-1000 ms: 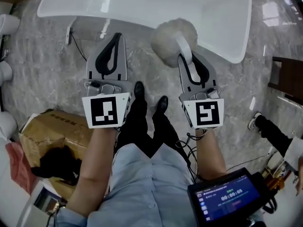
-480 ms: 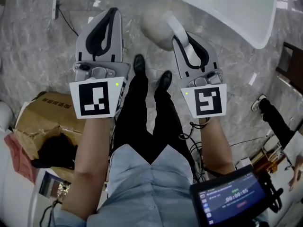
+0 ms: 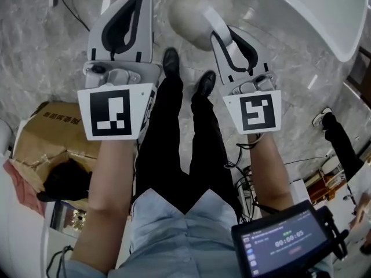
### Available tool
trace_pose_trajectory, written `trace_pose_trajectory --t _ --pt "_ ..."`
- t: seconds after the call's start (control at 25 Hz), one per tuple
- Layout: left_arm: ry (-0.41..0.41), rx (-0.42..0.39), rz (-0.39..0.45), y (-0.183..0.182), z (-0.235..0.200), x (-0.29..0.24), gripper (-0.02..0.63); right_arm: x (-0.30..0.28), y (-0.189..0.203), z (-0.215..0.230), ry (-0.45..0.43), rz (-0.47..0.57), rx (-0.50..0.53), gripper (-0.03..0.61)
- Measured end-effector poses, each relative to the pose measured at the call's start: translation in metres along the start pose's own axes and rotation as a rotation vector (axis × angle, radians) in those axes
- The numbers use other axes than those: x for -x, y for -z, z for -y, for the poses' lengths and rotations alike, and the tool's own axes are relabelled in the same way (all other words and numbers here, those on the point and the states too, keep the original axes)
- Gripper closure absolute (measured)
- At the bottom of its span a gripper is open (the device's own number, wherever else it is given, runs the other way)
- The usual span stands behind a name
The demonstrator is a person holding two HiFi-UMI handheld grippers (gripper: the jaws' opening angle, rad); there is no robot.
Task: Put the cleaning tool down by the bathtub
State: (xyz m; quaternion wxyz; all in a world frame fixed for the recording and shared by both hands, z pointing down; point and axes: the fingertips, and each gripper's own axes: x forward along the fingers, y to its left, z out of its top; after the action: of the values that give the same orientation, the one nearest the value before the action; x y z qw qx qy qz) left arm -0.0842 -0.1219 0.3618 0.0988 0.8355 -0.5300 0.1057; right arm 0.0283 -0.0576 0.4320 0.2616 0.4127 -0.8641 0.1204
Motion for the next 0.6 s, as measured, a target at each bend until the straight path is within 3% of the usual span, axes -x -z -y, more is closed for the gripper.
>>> trace_pose_trajectory --t 0.44,0.6 --pt "0.036 -0.017 0.002 0.074 0.002 -0.044 0.6 -0.049 0.076 0.026 0.02 -0.036 -0.01 0.48" --pt "0.05 -0.017 -0.007 0.112 0.003 -0.049 0.6 -0.072 0.107 0.018 0.002 -0.039 -0.001 0.48"
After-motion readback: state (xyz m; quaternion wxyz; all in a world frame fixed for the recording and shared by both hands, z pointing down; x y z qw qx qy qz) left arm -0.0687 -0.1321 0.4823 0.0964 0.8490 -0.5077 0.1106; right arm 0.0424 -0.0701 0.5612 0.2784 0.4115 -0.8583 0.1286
